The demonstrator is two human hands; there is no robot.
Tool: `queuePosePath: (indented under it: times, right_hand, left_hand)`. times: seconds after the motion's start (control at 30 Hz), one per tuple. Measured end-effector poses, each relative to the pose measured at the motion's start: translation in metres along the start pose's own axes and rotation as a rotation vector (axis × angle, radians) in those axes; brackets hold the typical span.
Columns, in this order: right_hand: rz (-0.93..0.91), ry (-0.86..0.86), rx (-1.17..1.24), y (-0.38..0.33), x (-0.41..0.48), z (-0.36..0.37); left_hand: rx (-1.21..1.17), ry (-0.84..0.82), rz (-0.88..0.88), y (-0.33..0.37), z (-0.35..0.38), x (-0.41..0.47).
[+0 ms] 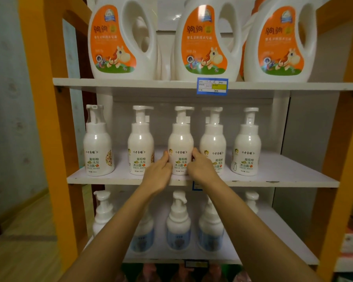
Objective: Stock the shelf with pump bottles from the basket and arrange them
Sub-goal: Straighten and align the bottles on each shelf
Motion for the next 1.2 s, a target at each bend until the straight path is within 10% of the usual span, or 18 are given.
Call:
queuePosePath:
  times: [0.27, 0.47, 0.6, 0.8, 1.2]
  right_hand:
    - [-0.002, -0.045, 0.052, -0.001, -0.011, -0.008]
    - [-0.064, 0.245, 0.176, 0.02, -0.023, -0.044]
    - [-0.052, 0.406, 0.223, 0.041, -0.023, -0.062]
    - [-0.055, 0.152, 0.128, 0.052, -0.017, -0.064]
    - [-0.024, 0.052, 0.052, 0.055, -0.011, -0.075]
  left_hand:
    - [-0.086, 0.029, 0.007, 0.003, 0.0, -0.006]
    - [-0.204, 0.464, 0.314, 0.033, 0.01, -0.042]
    - [-0.284, 0.252, 0.277, 0.069, 0.042, -0.032]
    - [-0.264, 0.067, -0.048, 0.077, 0.062, -0.003]
    - [-0.136, -0.095, -0.056, 0.079, 0.065, 0.003]
Point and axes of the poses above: each hand's wrist, its own x-axis towards the middle knuckle, its own z-axis out of the palm, y = z × x, the point moved 3 cm from there along x, towards the middle knuckle, and after that the axes turned 5 degrees about -z, right-handed, at the moved point
